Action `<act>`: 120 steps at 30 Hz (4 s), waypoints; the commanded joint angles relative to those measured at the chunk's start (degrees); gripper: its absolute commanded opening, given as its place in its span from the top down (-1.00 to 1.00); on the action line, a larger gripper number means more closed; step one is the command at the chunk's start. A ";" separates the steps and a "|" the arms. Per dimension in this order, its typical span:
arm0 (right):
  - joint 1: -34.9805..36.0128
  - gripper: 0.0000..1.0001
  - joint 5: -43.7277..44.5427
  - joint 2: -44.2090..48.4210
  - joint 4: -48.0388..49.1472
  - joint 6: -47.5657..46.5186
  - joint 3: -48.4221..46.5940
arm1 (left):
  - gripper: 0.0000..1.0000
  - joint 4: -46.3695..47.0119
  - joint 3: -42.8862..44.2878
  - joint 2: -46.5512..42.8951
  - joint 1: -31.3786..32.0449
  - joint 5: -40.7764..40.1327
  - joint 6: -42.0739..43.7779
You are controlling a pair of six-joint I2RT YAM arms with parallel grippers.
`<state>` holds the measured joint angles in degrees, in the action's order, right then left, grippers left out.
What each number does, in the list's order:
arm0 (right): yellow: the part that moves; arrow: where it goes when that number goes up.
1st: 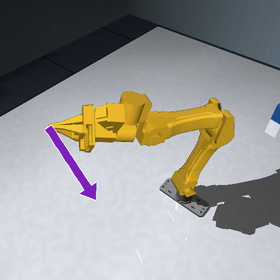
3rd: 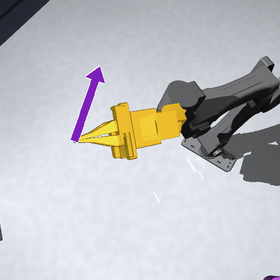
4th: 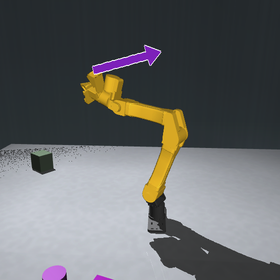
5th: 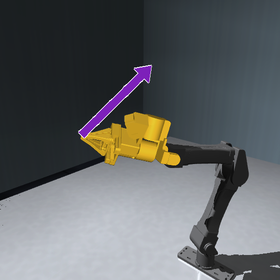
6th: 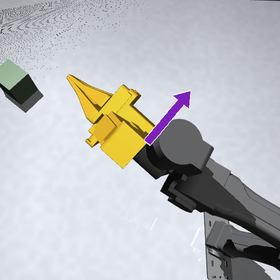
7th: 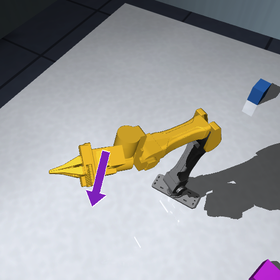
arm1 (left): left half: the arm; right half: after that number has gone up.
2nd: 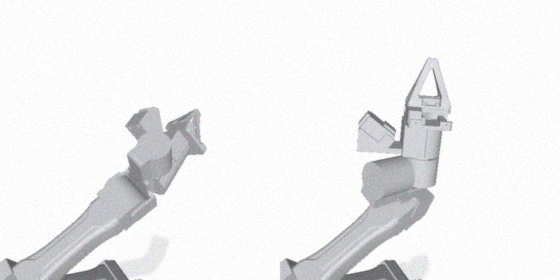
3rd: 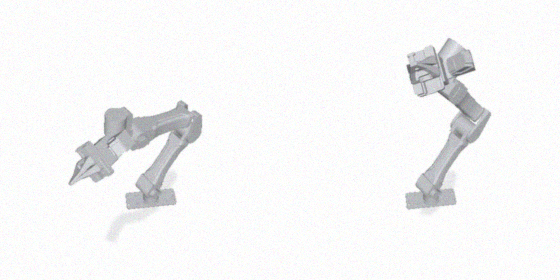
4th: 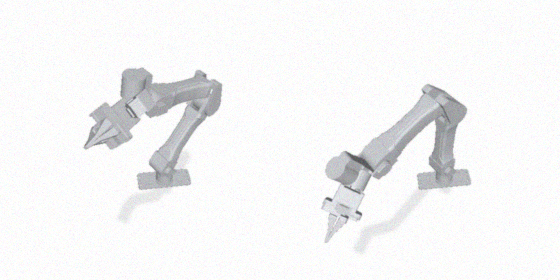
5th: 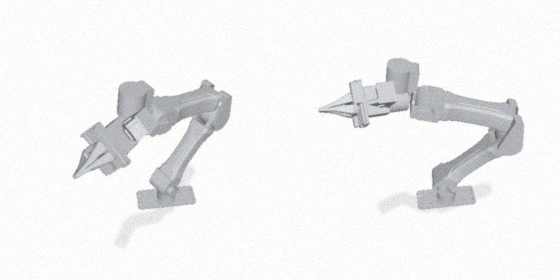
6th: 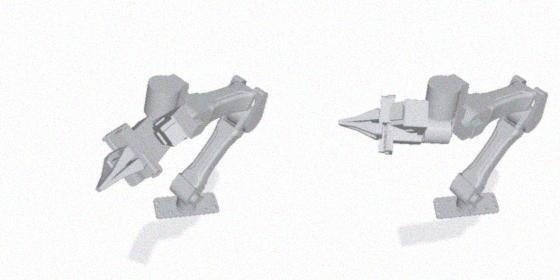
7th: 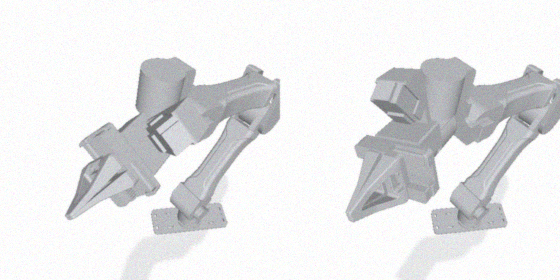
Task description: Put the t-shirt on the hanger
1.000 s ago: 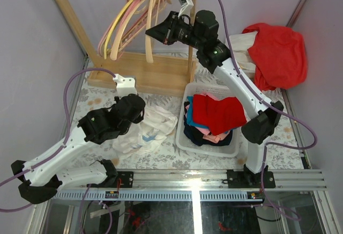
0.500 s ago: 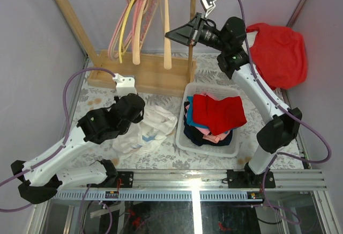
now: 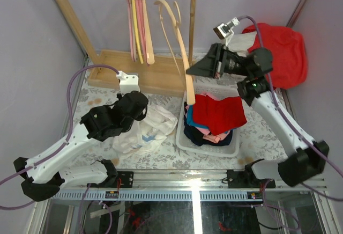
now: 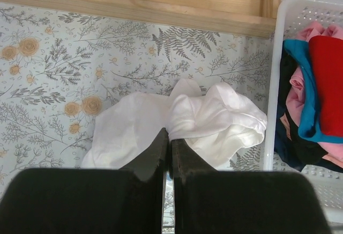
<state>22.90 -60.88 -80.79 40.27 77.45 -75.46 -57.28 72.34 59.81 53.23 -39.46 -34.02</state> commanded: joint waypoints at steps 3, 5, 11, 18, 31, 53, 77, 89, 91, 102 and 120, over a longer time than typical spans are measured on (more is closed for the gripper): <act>-0.78 1.00 -7.05 21.12 -29.82 -22.85 6.02 | 1.00 0.83 2.71 1.15 -0.28 -2.17 1.57; -0.76 1.00 -8.54 26.06 -38.75 -28.20 7.57 | 1.00 0.76 3.08 1.37 -0.31 -2.54 1.67; -0.78 1.00 -8.52 38.39 -50.42 -30.43 14.71 | 1.00 0.62 4.04 1.80 -0.31 -4.10 1.68; -0.49 1.00 -7.67 48.60 -61.95 -31.49 20.86 | 1.00 1.20 5.88 3.08 -0.27 -4.81 2.78; 6.65 1.00 -10.60 57.12 -58.68 -21.01 35.10 | 1.00 5.90 5.66 3.67 -0.37 -5.96 7.38; 17.66 1.00 -11.90 54.52 -64.27 -20.90 30.44 | 1.00 14.81 3.17 9.23 -4.21 -5.87 10.86; 17.80 1.00 -13.11 42.17 -30.61 -7.03 37.90 | 1.00 18.49 4.44 1.48 -0.61 8.45 17.31; 18.06 1.00 -8.25 35.35 -27.36 -11.75 32.22 | 1.00 17.19 7.84 -0.76 6.05 4.43 16.86; 18.06 1.00 -4.92 35.46 -25.18 -12.62 32.20 | 1.00 16.28 8.85 -1.11 6.38 4.46 16.27; 18.00 1.00 4.90 32.49 1.02 -5.11 37.10 | 1.00 14.12 16.04 0.62 8.07 4.99 15.75; 18.06 1.00 -2.22 17.65 52.50 25.77 36.19 | 1.00 5.83 33.17 6.13 11.44 -5.02 19.43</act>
<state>40.77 -61.41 -64.66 75.79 96.97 -37.32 -49.21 102.41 65.93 64.20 -42.19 -16.16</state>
